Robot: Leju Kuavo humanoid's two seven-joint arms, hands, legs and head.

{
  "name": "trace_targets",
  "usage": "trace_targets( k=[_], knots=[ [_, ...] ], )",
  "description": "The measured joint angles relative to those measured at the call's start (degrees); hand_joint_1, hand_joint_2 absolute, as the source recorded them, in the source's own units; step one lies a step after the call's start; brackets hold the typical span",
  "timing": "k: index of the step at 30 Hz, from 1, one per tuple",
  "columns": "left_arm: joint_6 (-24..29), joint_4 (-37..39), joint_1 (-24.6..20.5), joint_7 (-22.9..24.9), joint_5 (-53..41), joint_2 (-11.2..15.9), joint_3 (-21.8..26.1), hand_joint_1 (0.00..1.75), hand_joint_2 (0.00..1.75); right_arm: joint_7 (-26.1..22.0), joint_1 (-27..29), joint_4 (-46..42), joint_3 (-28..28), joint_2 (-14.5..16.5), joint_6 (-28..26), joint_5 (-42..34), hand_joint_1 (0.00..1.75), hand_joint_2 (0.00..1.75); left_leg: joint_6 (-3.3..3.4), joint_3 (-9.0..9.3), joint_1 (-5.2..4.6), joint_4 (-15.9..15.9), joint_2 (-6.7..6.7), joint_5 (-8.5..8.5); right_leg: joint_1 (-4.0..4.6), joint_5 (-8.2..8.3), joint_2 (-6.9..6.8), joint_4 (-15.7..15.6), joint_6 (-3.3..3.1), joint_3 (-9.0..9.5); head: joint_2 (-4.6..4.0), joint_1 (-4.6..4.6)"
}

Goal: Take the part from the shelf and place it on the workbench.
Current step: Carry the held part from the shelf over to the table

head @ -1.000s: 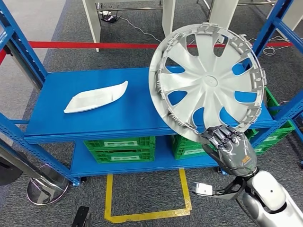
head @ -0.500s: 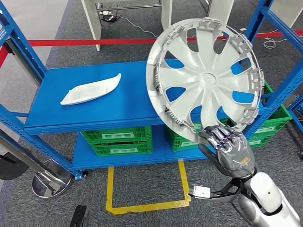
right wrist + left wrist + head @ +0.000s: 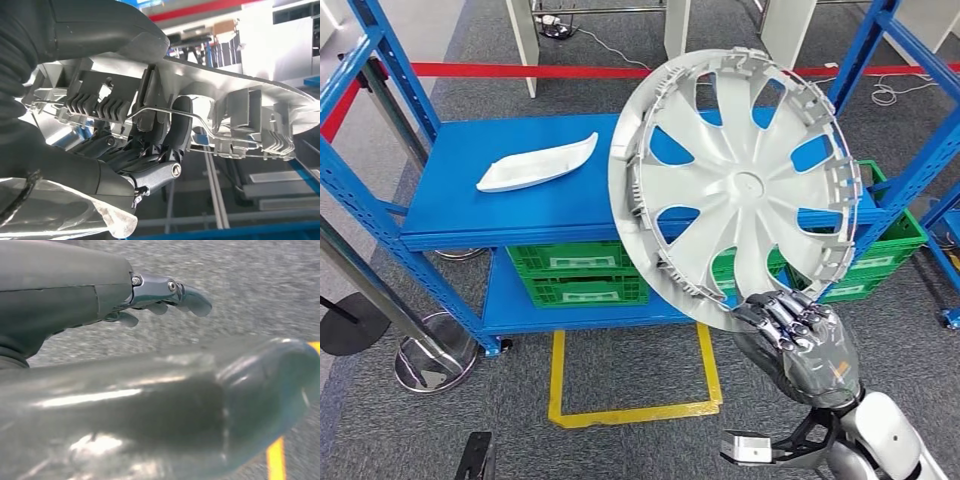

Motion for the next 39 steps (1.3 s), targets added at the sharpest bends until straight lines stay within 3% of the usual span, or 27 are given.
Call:
trace_targets(
  k=[2, 3, 4, 6, 7, 8, 9, 11, 12, 14, 16, 17, 19, 20, 21, 23, 24, 25, 28, 29, 30, 31, 33, 34, 35, 37, 39],
  knots=[
    [0.3, 0.0, 0.4, 0.5, 0.0, 0.3, 0.2, 0.00, 0.00, -0.4, 1.1, -0.1, 0.0, 0.2, -0.4, -0.2, 1.75, 1.75, -0.51, -1.08, -0.09, 0.3, -0.02, 0.92, 0.03, 0.74, 0.03, -8.6, -0.21, 6.64, 0.00, -0.01],
    [0.3, 0.0, 0.6, 0.6, -0.1, 0.4, 0.4, 0.00, 0.00, -0.6, 1.6, -0.1, 0.0, 0.3, -0.6, -0.2, 1.75, 1.75, -0.82, -1.44, -0.17, 0.4, -0.02, 1.39, 0.11, 0.18, 0.05, -12.1, -0.37, 8.97, 0.00, -0.03],
    [0.3, 0.0, 0.8, 0.7, -0.1, 0.5, 0.5, 0.00, 0.00, -0.7, 2.0, -0.1, 0.0, 0.3, -0.8, -0.2, 1.75, 1.75, -1.11, -1.73, -0.23, 0.5, -0.02, 1.87, 0.24, -0.46, 0.07, -14.1, -0.59, 10.12, 0.00, -0.04],
    [0.4, 0.0, 1.0, 0.9, -0.4, 0.7, 0.6, 0.00, 0.00, -0.9, 2.9, -0.2, 0.0, 0.5, -1.5, -0.4, 1.75, 1.75, -1.72, -2.25, -0.15, 0.5, -0.05, 2.76, 0.33, -0.17, -0.04, -14.8, -1.37, 9.57, 0.00, -0.04],
    [0.5, 0.0, 1.1, 1.2, -0.5, 0.9, 0.7, 0.00, 0.00, -1.0, 3.2, -0.4, 0.0, 0.5, -1.8, -0.6, 1.75, 1.75, -2.07, -2.63, -0.07, 0.8, -0.11, 2.23, 0.29, 0.33, -0.14, -14.8, -1.91, 8.96, 0.00, -0.08],
    [0.6, 0.0, 1.3, 1.3, -0.6, 1.0, 0.7, 0.00, 0.00, -1.1, 3.6, -0.6, 0.0, 0.6, -2.1, -0.8, 1.75, 1.75, -2.44, -3.17, 0.02, 2.0, -0.17, 0.63, 0.21, 0.93, -0.25, -14.8, -2.48, 8.39, 0.00, -0.19],
    [0.6, 0.0, 1.4, 1.4, -0.5, 1.0, 0.8, 0.00, 0.00, -1.2, 3.9, -0.9, -0.1, 0.7, -2.2, -1.1, 1.75, 1.75, -2.80, -3.90, 0.15, 4.2, -0.21, -2.02, 0.13, 1.62, -0.36, -14.8, -2.94, 7.83, 0.00, -0.32],
    [0.6, 0.0, 1.6, 1.5, -0.6, 1.0, 1.0, 0.00, 0.00, -1.5, 4.8, -1.6, -0.3, 0.8, -2.3, -1.8, 1.75, 1.75, -3.38, -5.37, 0.38, 11.5, -0.24, -7.96, 0.26, 2.95, -0.43, -14.7, -3.36, 6.39, 0.00, -0.52],
    [0.6, 0.0, 1.6, 1.6, -0.7, 1.0, 1.0, 0.00, 0.00, -1.7, 5.3, -1.9, -0.5, 0.8, -2.3, -2.2, 1.75, 1.75, -3.56, -5.69, 0.47, 14.9, -0.24, -9.58, 0.32, 3.56, -0.45, -14.5, -3.38, 5.52, 0.00, -0.54],
    [0.6, 0.0, 1.6, 1.8, -0.7, 1.1, 1.0, 0.00, 0.00, -1.9, 6.0, -2.2, -0.6, 0.9, -2.2, -2.6, 1.75, 1.75, -3.66, -4.92, 0.53, 17.8, -0.24, -9.60, 0.39, 4.47, -0.46, -14.1, -3.33, 3.95, 0.00, -0.55],
    [0.6, 0.0, 1.6, 1.9, -0.7, 1.1, 1.1, 0.00, 0.00, -1.9, 6.4, -2.4, -0.6, 0.9, -2.2, -2.7, 1.75, 1.75, -3.45, -1.85, 0.53, 14.8, -0.25, -7.18, 0.44, 5.11, -0.40, -13.7, -3.18, 2.58, 0.00, -0.56],
    [0.6, 0.0, 1.5, 2.0, -0.7, 1.2, 1.1, 0.00, 0.00, -2.0, 6.6, -2.5, -0.6, 0.9, -2.2, -2.8, 1.75, 1.75, -3.14, 0.79, 0.50, 11.4, -0.43, -6.20, 0.44, 5.46, -0.28, -13.5, -3.04, 1.94, 0.00, -0.56],
    [0.7, 0.0, 1.4, 2.2, -1.0, 1.3, 1.1, 0.00, 0.00, -2.0, 7.0, -3.0, -0.8, 1.0, -2.3, -3.0, 1.75, 1.75, -2.35, 6.59, 0.42, 3.2, -1.51, -6.26, 0.54, 6.23, 0.15, -13.2, -2.45, 0.78, 0.00, -0.50],
    [0.7, 0.0, 1.4, 2.4, -1.3, 1.3, 1.1, 0.00, 0.00, -2.1, 7.2, -3.2, -0.9, 1.1, -2.3, -3.0, 1.75, 1.75, -1.99, 8.41, 0.30, 0.4, -1.95, -6.83, 0.52, 6.75, 0.35, -13.1, -2.04, 0.45, 0.00, -0.48],
    [0.8, 0.0, 1.4, 2.8, -1.5, 1.3, 1.1, 0.00, 0.00, -2.2, 7.4, -3.4, -1.0, 1.2, -2.3, -3.1, 1.75, 1.75, -1.74, 9.07, 0.17, -1.0, -2.08, -7.29, 0.51, 7.27, 0.57, -13.1, -1.63, 0.27, 0.00, -0.48],
    [0.9, 0.0, 1.6, 3.2, -1.7, 1.2, 1.1, 0.00, 0.00, -2.5, 8.3, -4.1, -1.2, 1.4, -2.5, -3.3, 1.75, 1.75, -1.18, 8.71, 0.17, -1.4, -1.17, -6.61, 0.40, 7.88, 0.91, -13.2, -0.95, -0.16, 0.00, -0.52],
    [1.0, 0.0, 1.6, 3.3, -1.8, 1.1, 1.1, 0.00, 0.00, -2.8, 8.9, -4.6, -1.4, 1.6, -2.8, -3.5, 1.75, 1.75, -0.77, 8.44, 0.28, -1.6, -0.63, -6.11, 0.35, 7.14, 0.95, -12.4, -0.66, -0.72, 0.00, -0.43],
    [1.1, 0.0, 1.6, 3.3, -1.8, 1.0, 1.1, 0.00, 0.00, -3.0, 9.6, -5.1, -1.7, 1.7, -3.1, -3.7, 1.75, 1.75, -0.41, 8.10, 0.41, -1.8, -0.10, -5.61, 0.30, 5.60, 0.91, -10.5, -0.37, -1.62, 0.00, -0.27],
    [1.5, 0.0, 1.7, 3.3, -1.9, 0.8, 1.2, 0.00, 0.00, -3.8, 11.9, -6.5, -2.3, 2.4, -4.5, -4.3, 1.75, 1.75, 0.03, 6.64, 0.31, -1.7, 1.44, -4.54, 0.11, -0.82, 0.65, 0.1, 0.47, -5.29, 0.00, 0.01],
    [1.5, 0.0, 1.8, 3.3, -1.9, 0.7, 1.2, 0.00, 0.00, -4.0, 12.9, -7.1, -2.5, 2.7, -5.0, -4.4, 1.75, 1.75, 0.00, 6.18, 0.27, -1.6, 1.99, -4.25, 0.08, -1.73, 0.59, 2.2, 0.66, -5.55, 0.00, 0.00],
    [1.6, 0.0, 1.8, 3.4, -2.0, 0.5, 1.2, 0.00, 0.00, -4.1, 13.8, -7.6, -2.6, 2.9, -5.4, -4.2, 1.75, 1.75, -0.06, 5.79, 0.26, -1.4, 2.54, -4.05, 0.06, -1.57, 0.42, 2.1, 0.78, -4.64, 0.00, 0.02],
    [1.6, 0.0, 1.8, 3.4, -2.1, 0.4, 1.2, 0.00, 0.00, -4.0, 14.7, -8.2, -2.8, 3.0, -5.7, -4.0, 1.75, 1.75, -0.13, 5.49, 0.26, -1.3, 3.11, -3.93, 0.05, -0.54, 0.01, -0.4, 0.81, -2.51, 0.00, 0.02],
    [1.6, 0.0, 1.8, 3.5, -2.3, 0.2, 1.2, 0.00, 0.00, -4.0, 16.2, -9.1, -3.2, 3.2, -5.9, -3.4, 1.75, 1.75, -0.46, 5.05, 0.12, -0.7, 4.24, -3.95, 0.24, 1.58, -2.35, -8.6, 0.60, 3.17, 0.00, 0.06],
    [1.6, 0.0, 1.8, 3.5, -2.3, 0.1, 1.2, 0.00, 0.00, -4.0, 16.7, -9.5, -3.4, 3.3, -5.9, -3.1, 1.75, 1.75, -0.72, 4.89, -0.04, -0.4, 4.81, -4.01, 0.40, 2.11, -3.31, -11.7, 0.17, 5.14, 0.00, 0.01],
    [1.7, 0.0, 1.8, 3.6, -2.4, 0.0, 1.2, 0.00, 0.00, -3.9, 17.1, -9.9, -3.5, 3.3, -6.1, -2.7, 1.75, 1.75, -1.00, 4.78, -0.20, -0.2, 5.36, -4.04, 0.55, 2.21, -3.90, -13.4, -0.32, 6.11, 0.00, -0.05],
    [1.7, 0.0, 1.7, 3.9, -2.6, 0.0, 1.2, 0.00, 0.00, -3.3, 18.2, -10.6, -3.8, 3.4, -6.4, -1.0, 1.75, 1.75, -1.54, 4.71, -0.35, 0.0, 6.50, -3.97, 0.69, 2.41, -2.97, -13.7, -1.34, 5.91, 0.00, -0.18],
    [1.6, 0.0, 1.6, 4.1, -3.0, 0.0, 1.2, 0.00, 0.00, -1.8, 19.6, -11.7, -4.3, 3.4, -6.6, 1.6, 1.75, 1.75, -2.21, 4.43, -0.13, 0.9, 5.57, -4.86, 0.53, 2.85, -1.86, -13.8, -2.05, 5.55, 0.00, -0.25]
  ],
)
